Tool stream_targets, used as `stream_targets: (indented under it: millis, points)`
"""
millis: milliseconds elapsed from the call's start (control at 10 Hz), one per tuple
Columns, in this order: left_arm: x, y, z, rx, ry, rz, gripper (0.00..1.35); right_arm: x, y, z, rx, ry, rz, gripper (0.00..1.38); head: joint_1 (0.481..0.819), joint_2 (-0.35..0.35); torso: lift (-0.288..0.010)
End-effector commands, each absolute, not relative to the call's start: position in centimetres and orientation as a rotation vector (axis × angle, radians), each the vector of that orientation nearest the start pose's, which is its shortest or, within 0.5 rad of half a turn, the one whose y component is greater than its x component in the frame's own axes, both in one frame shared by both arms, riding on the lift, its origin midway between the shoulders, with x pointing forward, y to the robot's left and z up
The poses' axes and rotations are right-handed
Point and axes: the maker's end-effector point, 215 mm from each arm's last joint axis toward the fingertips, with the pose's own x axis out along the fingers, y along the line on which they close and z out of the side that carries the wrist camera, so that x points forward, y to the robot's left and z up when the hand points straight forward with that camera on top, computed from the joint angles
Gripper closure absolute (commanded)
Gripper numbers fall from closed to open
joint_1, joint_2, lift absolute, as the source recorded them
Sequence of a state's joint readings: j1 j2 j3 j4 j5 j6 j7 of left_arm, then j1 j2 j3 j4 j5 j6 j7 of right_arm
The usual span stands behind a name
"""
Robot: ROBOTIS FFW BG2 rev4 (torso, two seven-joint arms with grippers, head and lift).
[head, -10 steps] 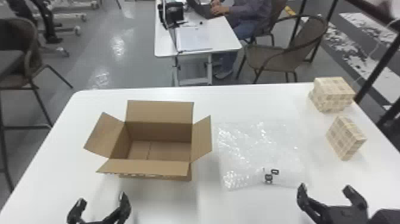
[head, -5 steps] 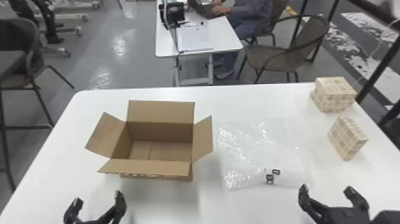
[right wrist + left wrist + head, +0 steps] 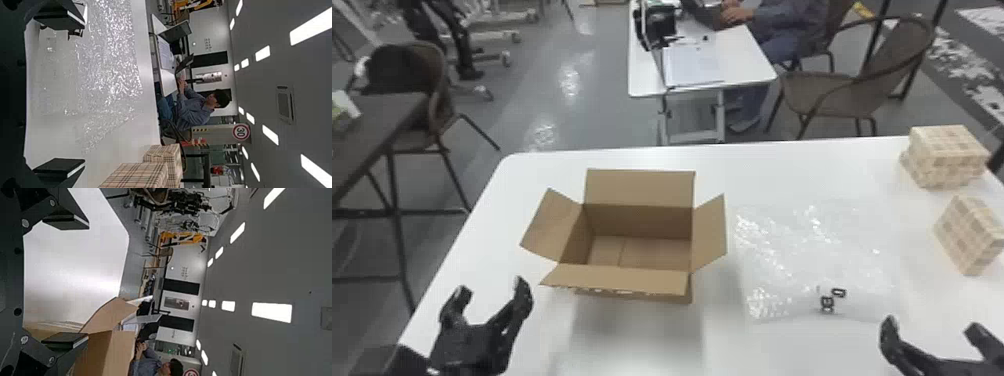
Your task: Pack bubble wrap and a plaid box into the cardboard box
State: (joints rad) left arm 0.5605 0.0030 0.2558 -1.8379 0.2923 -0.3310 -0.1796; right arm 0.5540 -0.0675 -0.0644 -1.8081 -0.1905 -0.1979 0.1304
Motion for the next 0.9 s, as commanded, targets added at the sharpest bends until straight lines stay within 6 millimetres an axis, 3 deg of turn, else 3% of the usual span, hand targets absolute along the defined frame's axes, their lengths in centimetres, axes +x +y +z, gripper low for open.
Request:
stream_targets:
  millis: [0,200,400,800]
  points:
    - [42.2,37.7,-34.8,-0.137,-0.075,0.049,0.32,40.7,-25.8,-42.5,0.105,0.106,0.06,0.07,0.695,0.14,-0.11]
    - [45.3,38.7,-33.1,-0.093,-0.038,-0.101,0.32,41.0,-25.5,-42.5,0.108,0.104,0.066,0.08,0.695,0.142,-0.11]
    - [46.6,37.2,-35.5,-0.237,0.029,-0.186,0.32,41.0,-25.3,-42.6,0.116,0.107,0.07,0.09,0.695,0.16,-0.11]
    - [49.9,33.9,-35.4,-0.355,0.018,-0.344,0.33,41.0,-25.4,-42.8,0.128,0.109,0.067,0.09,0.695,0.124,-0.11]
